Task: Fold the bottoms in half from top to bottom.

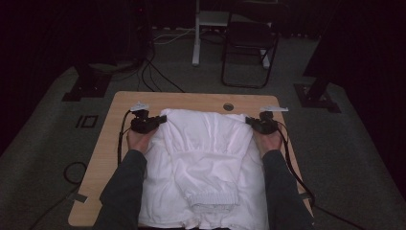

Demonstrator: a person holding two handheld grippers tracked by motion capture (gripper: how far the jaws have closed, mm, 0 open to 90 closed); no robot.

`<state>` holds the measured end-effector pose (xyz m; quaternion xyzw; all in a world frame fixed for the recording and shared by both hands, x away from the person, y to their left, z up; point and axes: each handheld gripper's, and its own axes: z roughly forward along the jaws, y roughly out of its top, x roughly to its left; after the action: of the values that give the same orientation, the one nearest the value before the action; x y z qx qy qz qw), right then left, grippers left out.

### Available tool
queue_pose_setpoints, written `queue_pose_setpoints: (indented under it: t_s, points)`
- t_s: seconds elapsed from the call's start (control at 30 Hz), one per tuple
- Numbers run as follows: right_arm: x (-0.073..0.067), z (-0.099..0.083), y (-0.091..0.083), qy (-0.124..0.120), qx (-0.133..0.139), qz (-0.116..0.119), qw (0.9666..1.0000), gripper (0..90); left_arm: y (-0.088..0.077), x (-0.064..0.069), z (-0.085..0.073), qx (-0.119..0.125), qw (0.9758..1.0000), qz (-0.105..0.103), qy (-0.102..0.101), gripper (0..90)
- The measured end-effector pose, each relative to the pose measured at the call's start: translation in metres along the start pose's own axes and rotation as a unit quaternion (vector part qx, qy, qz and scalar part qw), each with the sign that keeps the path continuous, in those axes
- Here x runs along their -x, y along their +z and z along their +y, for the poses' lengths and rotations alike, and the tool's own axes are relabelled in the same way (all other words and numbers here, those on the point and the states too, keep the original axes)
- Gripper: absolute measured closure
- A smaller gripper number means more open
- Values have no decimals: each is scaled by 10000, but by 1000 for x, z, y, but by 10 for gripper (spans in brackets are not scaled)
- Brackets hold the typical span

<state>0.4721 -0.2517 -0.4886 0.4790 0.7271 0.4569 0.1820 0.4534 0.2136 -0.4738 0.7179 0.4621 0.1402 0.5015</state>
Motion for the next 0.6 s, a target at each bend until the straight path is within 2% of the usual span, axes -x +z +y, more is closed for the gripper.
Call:
queue_pose_setpoints:
  t_s: [0.03, 0.07, 0.1, 0.13, 0.17, 0.2, 0.23, 0.27, 0.3, 0.33, 0.37, 0.4, 0.43, 0.47, 0.5, 0.53, 0.57, 0.6]
  points:
    - [-3, -3, -9, -82, 83, 51, 9999, 870, -9, 4, -3, 63, 9999, -80, 50, 834]
    - [-3, -3, -9, -82, 83, 51, 9999, 870, -9, 4, -3, 63, 9999, -80, 50, 834]
    - [-8, -8, -20, -145, 188, 144, 9996, 870, -21, 9, -6, 122, 9997, -164, 135, 834]
    - [-8, -8, -20, -145, 188, 144, 9996, 870, -21, 9, -6, 122, 9997, -164, 135, 834]
    - [-14, -14, -33, -220, 300, 237, 9990, 870, -33, 14, -10, 132, 9993, -209, 267, 833]
    - [-14, -14, -33, -220, 300, 237, 9990, 870, -33, 14, -10, 132, 9993, -209, 267, 833]
    - [-22, -22, -47, -302, 375, 335, 9983, 869, -46, 20, -16, 142, 9988, -275, 376, 833]
    - [-22, -22, -47, -302, 375, 335, 9983, 869, -46, 20, -16, 142, 9988, -275, 376, 833]
    - [-29, -31, -60, -378, 415, 420, 9975, 869, -56, 27, -23, 121, 9982, -322, 490, 832]
    - [-29, -31, -60, -378, 415, 420, 9975, 869, -56, 27, -23, 121, 9982, -322, 490, 832]
    - [-36, -44, -73, -419, 422, 483, 9971, 869, -66, 34, -32, 91, 9975, -364, 598, 831]
    - [-36, -44, -73, -419, 422, 483, 9971, 869, -66, 34, -32, 91, 9975, -364, 598, 831]
    - [-41, -55, -81, -447, 386, 536, 9968, 869, -70, 37, -38, 74, 9973, -400, 617, 831]
    - [-41, -55, -81, -447, 386, 536, 9968, 869, -73, 40, -45, 53, 9971, -447, 607, 831]
    - [-45, -69, -90, -394, 348, 597, 9968, 868, -79, 46, -61, -102, 9966, -460, 678, 831]
    - [-45, -69, -90, -394, 348, 597, 9968, 868, -79, 46, -61, -102, 9966, -460, 678, 830]
    - [-49, -85, -96, -313, 238, 684, 9969, 868, -82, 50, -79, -274, 9960, -506, 688, 829]
    - [-49, -85, -96, -313, 238, 684, 9969, 868, -82, 50, -79, -274, 9960, -506, 688, 829]
